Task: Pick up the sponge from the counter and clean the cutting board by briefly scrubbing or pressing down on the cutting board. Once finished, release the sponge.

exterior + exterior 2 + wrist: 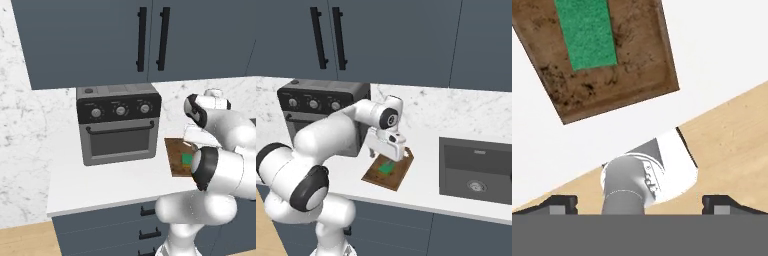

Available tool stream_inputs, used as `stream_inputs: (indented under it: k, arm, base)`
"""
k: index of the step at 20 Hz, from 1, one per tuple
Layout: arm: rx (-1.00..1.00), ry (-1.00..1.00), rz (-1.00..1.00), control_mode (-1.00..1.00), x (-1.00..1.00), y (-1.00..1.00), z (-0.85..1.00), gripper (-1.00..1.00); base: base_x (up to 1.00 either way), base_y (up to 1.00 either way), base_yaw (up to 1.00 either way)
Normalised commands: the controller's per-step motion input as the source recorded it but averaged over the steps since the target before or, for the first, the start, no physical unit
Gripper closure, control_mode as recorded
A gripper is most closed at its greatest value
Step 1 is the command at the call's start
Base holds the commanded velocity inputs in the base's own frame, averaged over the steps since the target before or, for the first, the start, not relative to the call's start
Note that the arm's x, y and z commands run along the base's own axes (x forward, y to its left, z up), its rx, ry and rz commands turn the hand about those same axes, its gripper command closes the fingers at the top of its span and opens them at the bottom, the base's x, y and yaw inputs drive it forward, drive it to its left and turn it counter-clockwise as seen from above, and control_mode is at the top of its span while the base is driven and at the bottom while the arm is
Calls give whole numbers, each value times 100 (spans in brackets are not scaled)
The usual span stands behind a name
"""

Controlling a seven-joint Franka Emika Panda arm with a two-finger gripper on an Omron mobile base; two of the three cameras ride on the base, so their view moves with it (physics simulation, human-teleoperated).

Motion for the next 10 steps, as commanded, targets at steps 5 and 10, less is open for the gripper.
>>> stream_inputs:
  k: [5, 10]
  arm:
    - [9, -1, 0, -100, -100, 0, 0, -100]
    - [7, -6, 0, -100, -100, 0, 0, -100]
  base:
    - [0, 0, 0]
    - [0, 0, 0]
